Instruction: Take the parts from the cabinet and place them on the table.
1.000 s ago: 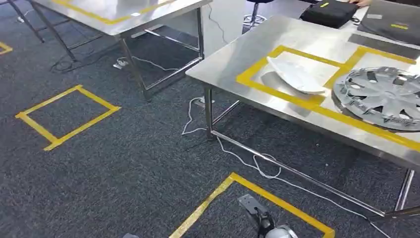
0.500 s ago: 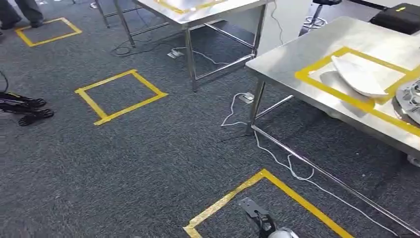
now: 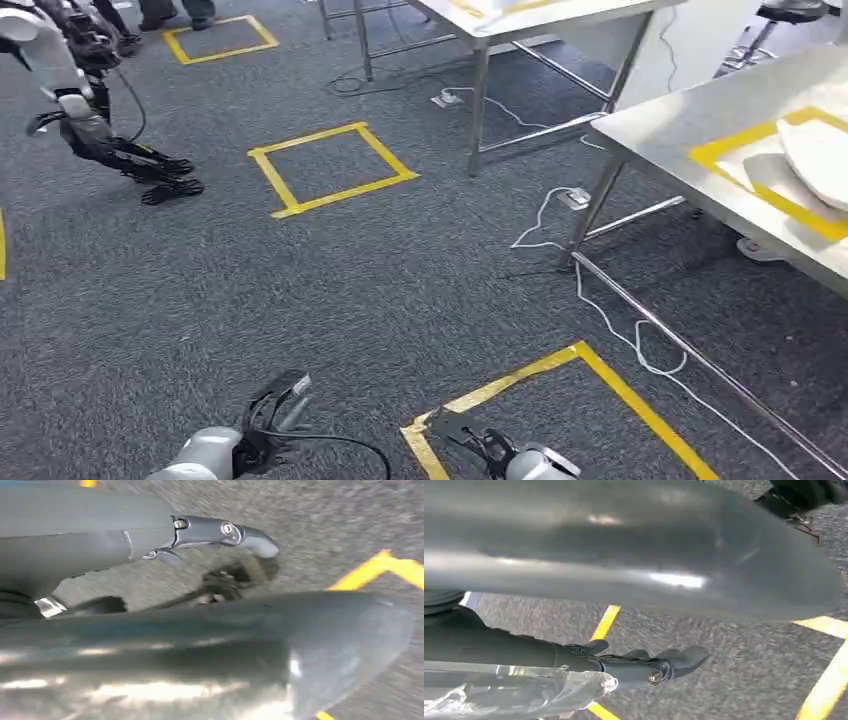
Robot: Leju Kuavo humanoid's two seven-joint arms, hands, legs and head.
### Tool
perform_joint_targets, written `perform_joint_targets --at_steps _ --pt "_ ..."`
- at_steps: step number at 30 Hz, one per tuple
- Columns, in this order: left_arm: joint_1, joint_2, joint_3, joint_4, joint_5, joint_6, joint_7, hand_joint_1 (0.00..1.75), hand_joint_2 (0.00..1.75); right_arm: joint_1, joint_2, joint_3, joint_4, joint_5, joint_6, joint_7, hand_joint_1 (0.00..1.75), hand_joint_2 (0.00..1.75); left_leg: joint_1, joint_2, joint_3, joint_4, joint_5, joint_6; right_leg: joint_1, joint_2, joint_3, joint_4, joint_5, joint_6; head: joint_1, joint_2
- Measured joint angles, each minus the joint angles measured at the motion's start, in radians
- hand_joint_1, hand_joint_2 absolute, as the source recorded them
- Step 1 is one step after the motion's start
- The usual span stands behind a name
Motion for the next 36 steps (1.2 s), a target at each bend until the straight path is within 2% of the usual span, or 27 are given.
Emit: perform_joint_targets --at_steps 3,4,5,7,8,9,10,11,12,13,14,16,18,19,20,21,23,24,26,27,28,29,31,33,34,35,36 --pt "0.008 0.012 0.0 0.0 0.025 0.005 0.0 0.0 0.0 -0.008 0.0 0.045 0.011 -0.039 0.005 0.005 0.0 0.0 0.0 -0.035 -0.011 -0.007 0.002 0.026 -0.003 -0.027 -0.002 0.005 0.0 0.011 -0.003 0.0" --pt "0.011 0.015 0.0 0.0 0.031 0.008 0.002 0.0 0.0 -0.012 -0.001 0.064 0.012 -0.052 0.005 0.005 0.0 0.0 0.004 -0.044 -0.013 -0.008 0.007 0.034 -0.009 0.032 -0.015 0.022 -0.019 0.02 0.0 0.0" --pt "0.008 0.021 0.001 0.0 0.035 0.016 0.003 0.0 0.0 -0.013 -0.002 0.082 0.014 -0.064 0.005 0.007 0.0 0.0 0.005 -0.056 -0.017 -0.008 0.011 0.042 -0.013 0.082 -0.034 0.073 -0.056 0.022 0.0 0.0" --pt "0.002 0.023 0.001 0.0 0.041 0.017 0.003 0.0 0.0 -0.014 -0.004 0.105 0.019 -0.074 0.005 0.009 0.0 0.0 0.005 -0.082 -0.027 -0.008 0.017 0.051 -0.013 0.115 -0.113 0.253 -0.138 0.024 0.002 0.0" --pt "0.004 0.023 0.001 0.0 0.042 0.017 0.003 0.0 0.0 -0.016 -0.005 0.113 0.021 -0.075 0.006 0.01 0.0 0.0 0.003 -0.096 -0.03 -0.008 0.02 0.053 -0.013 0.119 -0.146 0.323 -0.16 0.024 0.001 0.0" --pt "0.007 0.024 0.001 0.0 0.042 0.018 0.003 0.0 0.0 -0.015 -0.005 0.119 0.023 -0.077 0.007 0.011 0.0 0.0 0.003 -0.109 -0.033 -0.008 0.024 0.052 -0.013 0.119 -0.157 0.344 -0.158 0.024 0.002 0.0" --pt "0.009 0.026 0.001 0.0 0.042 0.018 0.003 0.0 0.0 -0.015 -0.005 0.126 0.024 -0.077 0.007 0.013 0.0 0.0 0.003 -0.123 -0.036 -0.007 0.027 0.05 -0.013 0.119 -0.144 0.318 -0.133 0.022 0.001 0.0" --pt "0.009 0.028 0.002 0.0 0.042 0.019 0.003 0.0 0.0 -0.017 -0.005 0.132 0.024 -0.077 0.007 0.014 0.0 0.0 0.004 -0.14 -0.037 -0.007 0.03 0.047 -0.015 0.121 -0.108 0.246 -0.09 0.02 0.002 0.0" --pt "0.009 0.029 0.002 0.0 0.043 0.019 0.003 0.0 0.0 -0.018 -0.005 0.135 0.024 -0.078 0.007 0.014 0.0 0.0 0.006 -0.156 -0.036 -0.007 0.032 0.044 -0.018 0.135 -0.056 0.147 -0.043 0.02 0.001 0.0" --pt "0.008 0.029 0.002 0.0 0.043 0.019 0.003 0.0 0.0 -0.018 -0.005 0.14 0.025 -0.079 0.006 0.014 0.0 0.0 0.007 -0.169 -0.037 -0.006 0.034 0.04 -0.025 0.17 -0.01 0.062 -0.008 0.022 0.002 0.0" --pt "0.005 0.031 0.002 0.0 0.043 0.019 0.003 0.0 0.0 -0.018 -0.005 0.144 0.026 -0.079 0.006 0.014 0.0 0.0 0.002 -0.18 -0.045 -0.001 0.036 0.032 -0.031 0.214 0.007 0.022 -0.023 0.022 0.001 0.0" --pt "0.004 0.032 0.002 0.0 0.043 0.019 0.003 0.0 0.0 -0.02 -0.005 0.149 0.026 -0.08 0.007 0.014 0.0 0.0 0.01 -0.197 -0.063 0.0 0.047 0.019 -0.026 0.2 0.003 0.022 -0.022 0.018 0.0 0.0" --pt "0.011 0.036 0.002 0.0 0.043 0.023 0.003 0.0 0.0 -0.02 -0.002 0.155 0.027 -0.085 0.008 0.014 0.0 0.0 0.015 -0.218 -0.072 -0.003 0.056 0.004 -0.024 0.181 -0.003 0.023 -0.015 0.003 0.0 0.0" --pt "0.013 0.039 0.002 0.0 0.043 0.026 0.003 0.0 0.0 -0.021 -0.002 0.161 0.027 -0.087 0.008 0.014 0.0 0.0 0.013 -0.173 -0.078 0.008 0.044 0.004 -0.026 0.166 -0.002 0.018 -0.01 -0.006 -0.001 0.0" --pt "0.011 0.039 0.001 0.0 0.043 0.026 0.003 0.0 0.0 -0.022 -0.002 0.165 0.027 -0.089 0.008 0.013 0.0 0.0 0.008 -0.121 -0.099 0.048 0.012 0.001 -0.024 0.155 -0.002 0.015 -0.007 -0.011 -0.011 0.0" --pt "0.007 0.039 0.0 0.0 0.045 0.027 0.003 0.0 0.0 -0.022 -0.002 0.168 0.027 -0.092 0.009 0.014 0.0 0.0 0.008 -0.101 -0.133 0.118 -0.029 -0.003 -0.021 0.14 -0.005 0.015 -0.006 -0.014 -0.011 0.0" --pt "0.007 0.039 -0.002 0.0 0.05 0.041 0.003 0.0 0.0 -0.023 -0.002 0.178 0.027 -0.106 0.011 0.015 0.0 0.0 0.009 -0.088 -0.208 0.282 -0.098 -0.007 -0.017 0.108 -0.011 0.015 -0.005 -0.016 -0.011 0.0" --pt "0.01 0.039 -0.003 0.001 0.058 0.056 0.008 0.0 0.0 -0.023 -0.002 0.183 0.027 -0.119 0.01 0.016 0.0 0.0 0.009 -0.088 -0.224 0.321 -0.104 -0.008 -0.016 0.094 -0.013 0.015 -0.004 -0.017 -0.011 0.0" --pt "0.014 0.044 0.0 0.001 0.111 0.106 0.0 0.0 0.0 -0.025 -0.002 0.189 0.026 -0.157 -0.012 0.009 0.0 0.0 0.009 -0.086 -0.182 0.258 -0.055 -0.005 -0.014 0.067 -0.013 0.016 -0.004 -0.016 -0.011 0.0" --pt "0.013 0.049 0.011 -0.003 0.164 0.151 -0.025 0.0 0.0 -0.026 -0.002 0.19 0.024 -0.194 -0.04 -0.014 0.0 0.0 0.008 -0.076 -0.128 0.168 -0.014 -0.001 -0.014 0.053 -0.012 0.016 -0.004 -0.016 -0.011 0.0" --pt "0.009 0.052 0.025 -0.012 0.211 0.177 -0.052 0.0 0.0 -0.026 -0.002 0.19 0.016 -0.221 -0.062 -0.039 0.0 0.0 0.004 -0.041 -0.075 0.082 0.016 0.003 -0.013 0.043 -0.011 0.016 -0.004 -0.015 -0.011 0.0" --pt "0.001 0.054 0.043 -0.025 0.262 0.201 -0.083 0.0 0.0 -0.028 -0.002 0.189 0.003 -0.243 -0.083 -0.078 0.0 0.0 -0.004 0.035 -0.036 0.023 0.019 0.005 -0.004 0.035 -0.011 0.019 -0.006 -0.01 -0.014 0.0" --pt "-0.023 0.068 0.072 -0.059 0.34 0.235 -0.139 0.0 0.0 -0.043 -0.005 0.187 -0.023 -0.278 -0.112 -0.162 0.0 0.0 -0.008 0.012 -0.047 0.009 0.017 0.02 0.004 0.01 -0.017 0.024 -0.006 -0.003 -0.009 0.0" --pt "-0.037 0.084 0.09 -0.092 0.375 0.249 -0.149 0.0 0.0 -0.075 0.003 0.178 -0.043 -0.294 -0.117 -0.199 0.0 0.0 -0.01 -0.012 -0.054 0.009 0.021 0.031 0.004 -0.016 -0.015 0.023 -0.007 0.005 -0.01 0.0" --pt "-0.041 0.089 0.097 -0.102 0.378 0.252 -0.149 0.0 0.0 -0.089 0.007 0.175 -0.05 -0.297 -0.117 -0.202 0.0 0.0 -0.002 -0.025 -0.051 0.004 0.028 0.04 -0.001 0.0 -0.024 0.028 -0.014 0.014 -0.012 0.0" --pt "-0.047 0.094 0.1 -0.115 0.383 0.254 -0.15 0.0 0.0 -0.1 0.01 0.172 -0.056 -0.299 -0.118 -0.206 0.0 0.0 0.0 -0.035 -0.053 0.004 0.03 0.044 -0.004 0.061 -0.03 0.06 -0.039 0.02 -0.005 0.0" --pt "-0.055 0.096 0.102 -0.124 0.386 0.254 -0.15 0.0 0.0 -0.104 0.011 0.169 -0.06 -0.3 -0.119 -0.208 0.0 0.0 0.0 -0.05 -0.054 0.004 0.032 0.05 -0.007 0.094 -0.056 0.129 -0.08 0.023 -0.003 0.0"
